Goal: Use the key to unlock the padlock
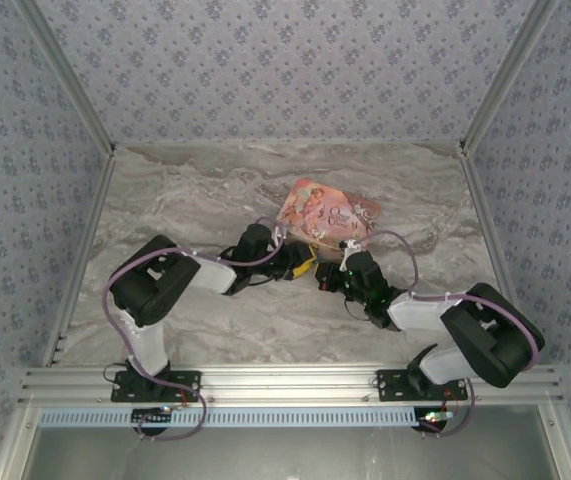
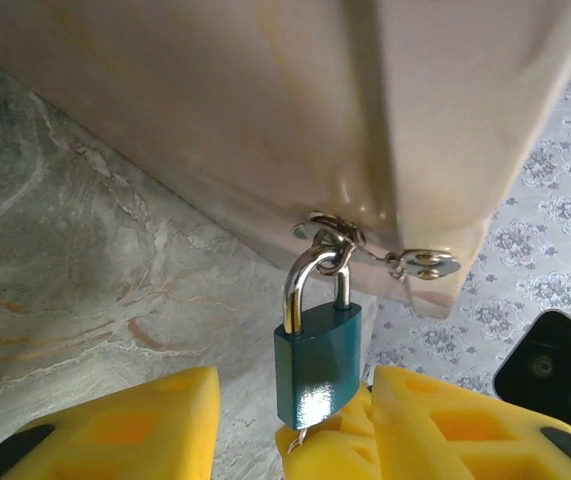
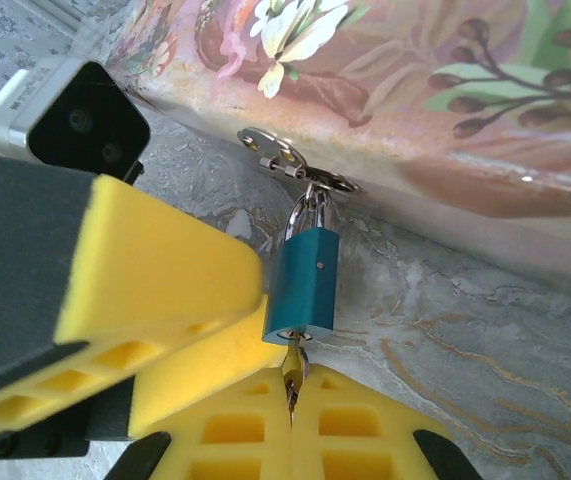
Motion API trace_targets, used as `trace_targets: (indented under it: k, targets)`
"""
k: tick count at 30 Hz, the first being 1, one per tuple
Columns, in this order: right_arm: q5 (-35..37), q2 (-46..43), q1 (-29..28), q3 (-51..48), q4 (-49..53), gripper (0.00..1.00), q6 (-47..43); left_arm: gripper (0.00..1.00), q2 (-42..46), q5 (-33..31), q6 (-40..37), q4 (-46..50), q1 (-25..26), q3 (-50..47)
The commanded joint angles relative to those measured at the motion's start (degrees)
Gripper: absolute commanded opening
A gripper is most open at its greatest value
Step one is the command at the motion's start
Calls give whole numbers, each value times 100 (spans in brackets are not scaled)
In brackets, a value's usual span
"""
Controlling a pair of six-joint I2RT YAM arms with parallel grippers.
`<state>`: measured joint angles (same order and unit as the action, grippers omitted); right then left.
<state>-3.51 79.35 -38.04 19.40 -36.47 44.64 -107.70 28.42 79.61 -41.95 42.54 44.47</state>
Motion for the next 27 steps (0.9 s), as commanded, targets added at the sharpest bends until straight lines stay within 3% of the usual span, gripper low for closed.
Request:
trace_targets:
  k: [1,15,27]
  targets:
    - [127,-166,-38,211,-119,0,241,42,-191,-4,186,-367,99,160]
    - [104,-157,-21,232,-237,0,647,33,-501,-122,510,-847,138,227]
    - [30,-265,38,231,-215,3,935,16,-549,-266,610,-999,166,186]
